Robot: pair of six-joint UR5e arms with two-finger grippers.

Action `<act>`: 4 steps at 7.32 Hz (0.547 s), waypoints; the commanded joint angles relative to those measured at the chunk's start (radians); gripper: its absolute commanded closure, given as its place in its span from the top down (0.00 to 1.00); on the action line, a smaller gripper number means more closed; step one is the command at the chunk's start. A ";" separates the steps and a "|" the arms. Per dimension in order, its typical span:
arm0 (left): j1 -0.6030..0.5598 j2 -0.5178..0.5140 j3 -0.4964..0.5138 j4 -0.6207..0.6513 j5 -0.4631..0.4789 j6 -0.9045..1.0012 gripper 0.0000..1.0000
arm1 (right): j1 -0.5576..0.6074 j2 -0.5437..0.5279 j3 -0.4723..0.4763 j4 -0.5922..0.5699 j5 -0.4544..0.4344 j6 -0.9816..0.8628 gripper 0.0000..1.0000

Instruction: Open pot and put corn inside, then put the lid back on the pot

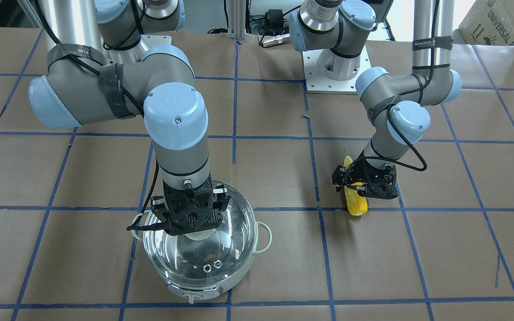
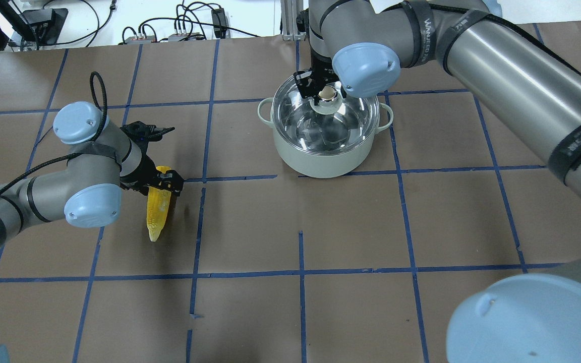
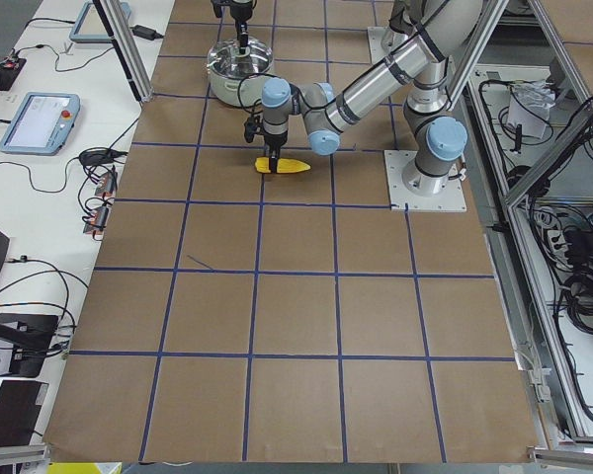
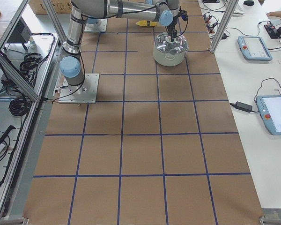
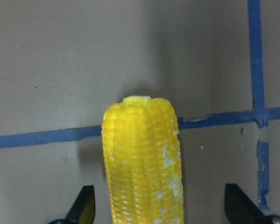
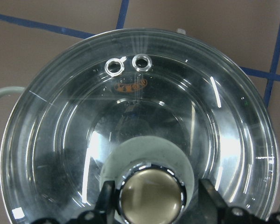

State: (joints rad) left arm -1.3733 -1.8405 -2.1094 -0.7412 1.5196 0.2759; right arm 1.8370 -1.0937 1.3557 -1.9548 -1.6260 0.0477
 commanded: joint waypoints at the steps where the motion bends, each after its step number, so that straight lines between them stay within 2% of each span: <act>1: -0.001 0.017 -0.001 0.000 -0.007 -0.018 0.10 | 0.002 0.003 -0.015 -0.003 0.000 0.004 0.72; 2: -0.004 0.026 0.006 -0.003 -0.006 -0.032 0.01 | 0.008 0.005 -0.016 -0.003 -0.002 0.009 0.72; 3: -0.006 0.058 0.011 -0.015 -0.001 -0.033 0.01 | 0.008 0.006 -0.015 -0.003 0.000 0.009 0.67; 4: -0.006 0.119 0.011 -0.053 -0.001 -0.034 0.01 | 0.010 0.005 -0.004 0.000 0.000 0.009 0.58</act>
State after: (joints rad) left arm -1.3780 -1.7806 -2.1010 -0.7609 1.5170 0.2451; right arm 1.8449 -1.0890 1.3438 -1.9567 -1.6264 0.0559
